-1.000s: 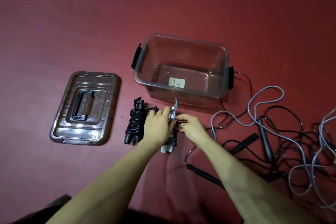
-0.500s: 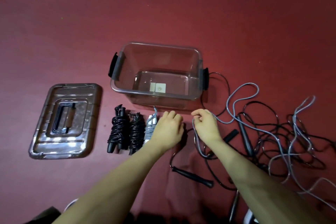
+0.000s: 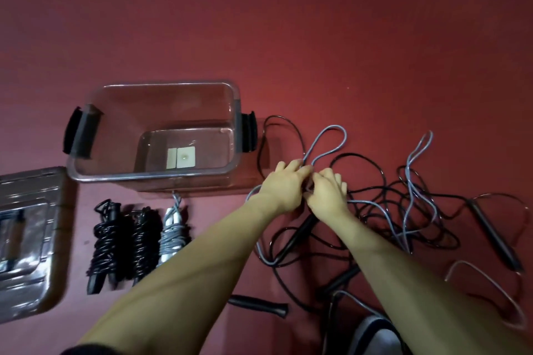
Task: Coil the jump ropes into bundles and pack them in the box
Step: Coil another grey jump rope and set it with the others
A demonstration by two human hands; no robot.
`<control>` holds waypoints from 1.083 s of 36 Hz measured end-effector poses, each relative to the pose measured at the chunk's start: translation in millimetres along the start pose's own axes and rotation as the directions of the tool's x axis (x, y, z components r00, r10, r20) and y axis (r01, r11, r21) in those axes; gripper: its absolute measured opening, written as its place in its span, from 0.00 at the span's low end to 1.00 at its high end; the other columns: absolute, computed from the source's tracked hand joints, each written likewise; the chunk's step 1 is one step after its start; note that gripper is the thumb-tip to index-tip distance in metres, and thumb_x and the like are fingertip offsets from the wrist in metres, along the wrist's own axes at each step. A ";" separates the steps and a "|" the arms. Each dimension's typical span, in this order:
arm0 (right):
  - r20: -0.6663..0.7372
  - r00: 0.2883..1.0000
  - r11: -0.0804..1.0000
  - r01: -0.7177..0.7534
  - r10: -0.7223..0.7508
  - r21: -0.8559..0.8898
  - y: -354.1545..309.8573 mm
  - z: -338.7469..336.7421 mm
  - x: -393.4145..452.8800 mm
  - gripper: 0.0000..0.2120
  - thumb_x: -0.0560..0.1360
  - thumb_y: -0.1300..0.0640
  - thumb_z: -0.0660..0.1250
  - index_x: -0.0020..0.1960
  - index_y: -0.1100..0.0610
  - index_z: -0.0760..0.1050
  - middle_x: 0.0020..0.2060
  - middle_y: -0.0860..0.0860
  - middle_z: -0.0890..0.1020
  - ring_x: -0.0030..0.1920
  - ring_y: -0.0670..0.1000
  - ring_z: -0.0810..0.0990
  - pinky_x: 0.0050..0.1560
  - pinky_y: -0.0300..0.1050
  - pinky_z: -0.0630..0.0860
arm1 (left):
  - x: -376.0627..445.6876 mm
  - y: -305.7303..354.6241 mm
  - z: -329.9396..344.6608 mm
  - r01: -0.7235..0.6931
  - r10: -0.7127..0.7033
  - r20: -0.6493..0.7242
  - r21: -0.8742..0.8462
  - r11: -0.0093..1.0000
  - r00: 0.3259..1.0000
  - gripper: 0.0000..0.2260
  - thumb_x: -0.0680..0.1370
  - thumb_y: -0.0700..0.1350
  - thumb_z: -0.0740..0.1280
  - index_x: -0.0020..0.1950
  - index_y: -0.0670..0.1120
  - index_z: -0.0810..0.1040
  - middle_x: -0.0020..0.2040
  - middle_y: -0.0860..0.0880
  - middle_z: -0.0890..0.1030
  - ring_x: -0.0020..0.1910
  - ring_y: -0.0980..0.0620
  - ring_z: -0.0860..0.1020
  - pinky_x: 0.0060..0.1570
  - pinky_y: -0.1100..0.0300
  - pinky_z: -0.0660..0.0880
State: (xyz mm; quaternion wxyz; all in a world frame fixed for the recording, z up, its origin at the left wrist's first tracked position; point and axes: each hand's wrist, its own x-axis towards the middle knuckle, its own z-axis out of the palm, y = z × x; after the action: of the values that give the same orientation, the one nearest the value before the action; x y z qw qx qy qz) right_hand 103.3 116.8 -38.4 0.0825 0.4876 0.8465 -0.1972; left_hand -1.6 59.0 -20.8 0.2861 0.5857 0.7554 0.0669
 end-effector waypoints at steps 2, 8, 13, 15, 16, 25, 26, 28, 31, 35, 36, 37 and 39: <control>-0.094 0.995 0.999 0.022 -0.018 0.036 2.6 -1.2 -0.3 0.09 0.76 0.59 0.62 0.54 0.57 0.75 0.55 0.54 0.73 0.58 0.57 0.68 0.56 0.47 0.61 | 4.1 0.6 -0.6 0.014 -0.014 0.010 0.029 0.999 1.000 0.24 0.78 0.41 0.60 0.74 0.47 0.62 0.74 0.47 0.59 0.64 0.40 0.64 0.64 0.48 0.67; -0.393 0.911 0.946 0.231 -0.128 0.228 3.2 -17.6 -9.2 0.05 0.69 0.65 0.67 0.43 0.58 0.75 0.43 0.54 0.76 0.48 0.59 0.72 0.46 0.48 0.60 | -5.4 6.5 -20.9 0.018 -0.014 -0.173 0.025 1.000 0.985 0.09 0.79 0.37 0.57 0.59 0.39 0.70 0.56 0.41 0.69 0.55 0.41 0.69 0.45 0.52 0.67; -0.471 0.876 0.904 0.283 -0.108 0.320 -13.2 -46.5 -23.1 0.07 0.69 0.65 0.67 0.46 0.58 0.78 0.44 0.56 0.76 0.47 0.60 0.72 0.49 0.46 0.62 | -26.3 17.3 -65.3 -0.055 0.040 -0.373 -0.028 0.998 0.927 0.08 0.79 0.39 0.60 0.55 0.39 0.75 0.50 0.41 0.73 0.52 0.41 0.73 0.47 0.47 0.70; -0.500 0.859 0.891 0.306 -0.107 0.336 -19.3 -63.3 -29.7 0.06 0.71 0.61 0.69 0.48 0.58 0.79 0.45 0.56 0.75 0.47 0.57 0.70 0.49 0.43 0.61 | -38.9 22.6 -89.7 -0.085 0.063 -0.428 -0.034 0.996 0.902 0.08 0.79 0.40 0.60 0.52 0.38 0.77 0.48 0.41 0.75 0.51 0.41 0.74 0.48 0.47 0.71; -0.505 0.855 0.879 0.327 -0.119 0.348 -23.3 -73.0 -35.1 0.07 0.72 0.59 0.70 0.50 0.58 0.79 0.45 0.56 0.73 0.47 0.56 0.69 0.50 0.42 0.61 | -47.9 25.7 -102.7 -0.094 0.066 -0.455 -0.039 0.995 0.888 0.09 0.79 0.41 0.61 0.52 0.39 0.78 0.48 0.42 0.76 0.51 0.41 0.75 0.48 0.47 0.71; -0.491 0.844 0.749 0.465 -0.215 0.472 -68.7 -161.3 -94.1 0.14 0.73 0.60 0.70 0.58 0.60 0.77 0.38 0.46 0.64 0.35 0.41 0.67 0.41 0.26 0.66 | -126.2 56.4 -197.6 -0.159 0.106 -0.646 -0.024 0.987 0.756 0.09 0.77 0.45 0.68 0.51 0.41 0.83 0.45 0.44 0.74 0.46 0.43 0.77 0.45 0.53 0.72; -0.493 0.840 0.746 0.475 -0.226 0.466 -73.7 -169.4 -99.9 0.14 0.73 0.60 0.70 0.58 0.59 0.77 0.38 0.46 0.64 0.35 0.42 0.67 0.41 0.26 0.65 | -136.2 60.2 -206.7 -0.160 0.105 -0.655 -0.024 0.987 0.749 0.09 0.77 0.45 0.68 0.50 0.41 0.83 0.43 0.46 0.74 0.45 0.44 0.77 0.43 0.56 0.70; -0.486 0.838 0.739 0.489 -0.249 0.464 -83.9 -185.3 -110.1 0.16 0.73 0.60 0.71 0.61 0.58 0.76 0.38 0.46 0.64 0.35 0.42 0.67 0.40 0.26 0.65 | -155.6 67.5 -224.6 -0.181 0.121 -0.668 -0.022 0.983 0.734 0.08 0.77 0.44 0.69 0.49 0.40 0.83 0.40 0.47 0.75 0.43 0.44 0.77 0.41 0.60 0.67; -0.439 0.850 0.714 0.498 -0.290 0.493 -101.1 -211.1 -130.2 0.20 0.72 0.61 0.71 0.63 0.55 0.74 0.39 0.46 0.64 0.36 0.41 0.66 0.39 0.30 0.65 | -188.5 78.5 -249.5 -0.210 0.114 -0.699 -0.053 0.976 0.706 0.07 0.76 0.44 0.70 0.47 0.41 0.84 0.40 0.47 0.78 0.41 0.48 0.77 0.41 0.60 0.69; -0.370 0.861 0.671 0.506 -0.350 0.542 -118.6 -238.6 -155.0 0.20 0.72 0.59 0.72 0.63 0.53 0.74 0.47 0.52 0.70 0.40 0.43 0.69 0.46 0.36 0.66 | -223.0 89.2 -276.1 -0.237 0.015 -0.739 -0.196 0.952 0.674 0.06 0.74 0.44 0.71 0.40 0.43 0.83 0.31 0.52 0.79 0.31 0.56 0.76 0.33 0.66 0.69; -0.358 0.859 0.651 0.511 -0.365 0.562 -122.8 -246.4 -163.5 0.19 0.72 0.59 0.72 0.62 0.52 0.74 0.49 0.54 0.72 0.43 0.45 0.71 0.46 0.35 0.67 | -233.1 92.7 -282.7 -0.255 -0.018 -0.744 -0.252 0.934 0.668 0.05 0.73 0.44 0.72 0.39 0.44 0.83 0.29 0.52 0.79 0.28 0.59 0.75 0.31 0.67 0.70; -0.347 0.858 0.636 0.514 -0.379 0.575 -126.4 -252.4 -170.8 0.18 0.72 0.58 0.72 0.60 0.51 0.75 0.51 0.55 0.73 0.46 0.46 0.72 0.44 0.33 0.68 | -240.7 95.5 -287.5 -0.277 -0.048 -0.743 -0.308 0.910 0.668 0.05 0.73 0.44 0.72 0.38 0.44 0.83 0.28 0.52 0.79 0.26 0.60 0.75 0.31 0.68 0.70; -0.329 0.853 0.620 0.520 -0.405 0.587 -135.2 -264.4 -185.2 0.16 0.72 0.57 0.72 0.58 0.50 0.75 0.52 0.56 0.76 0.49 0.49 0.74 0.43 0.29 0.69 | -254.6 102.0 -296.6 -0.325 -0.092 -0.743 -0.396 0.859 0.663 0.04 0.72 0.43 0.72 0.38 0.44 0.83 0.26 0.51 0.79 0.25 0.59 0.75 0.31 0.67 0.72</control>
State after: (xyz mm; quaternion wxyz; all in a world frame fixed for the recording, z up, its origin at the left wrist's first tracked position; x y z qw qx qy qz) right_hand 95.9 19.1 297.6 -0.2178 0.2636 0.8219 -0.4555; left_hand -28.5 -75.4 359.2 0.0905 0.4618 0.7204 0.5094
